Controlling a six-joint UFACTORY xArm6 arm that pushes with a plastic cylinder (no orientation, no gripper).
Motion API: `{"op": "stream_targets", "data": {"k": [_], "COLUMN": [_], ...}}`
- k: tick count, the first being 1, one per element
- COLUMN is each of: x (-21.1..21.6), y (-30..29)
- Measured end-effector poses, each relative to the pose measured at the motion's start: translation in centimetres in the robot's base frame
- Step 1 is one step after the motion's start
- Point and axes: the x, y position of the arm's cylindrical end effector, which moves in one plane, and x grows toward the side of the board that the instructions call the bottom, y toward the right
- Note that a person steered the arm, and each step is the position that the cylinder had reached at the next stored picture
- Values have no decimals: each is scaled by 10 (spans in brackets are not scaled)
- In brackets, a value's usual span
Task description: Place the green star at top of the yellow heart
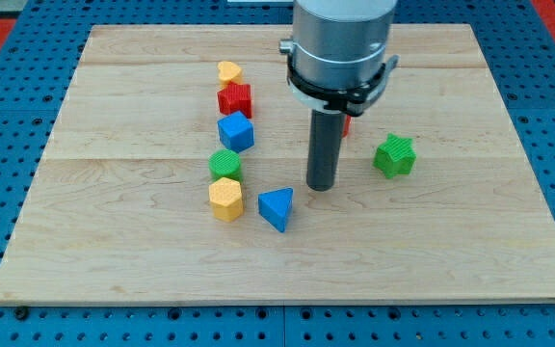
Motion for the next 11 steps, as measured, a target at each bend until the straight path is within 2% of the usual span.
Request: {"op": "stream_targets", "data": {"k": [1, 2, 3, 4, 5, 7, 8, 9, 10, 11], "x": [36, 41, 49, 53, 10, -82, -83, -108, -127, -109], "y": [-45, -46, 30, 73, 127, 77, 64, 32, 56, 62]}}
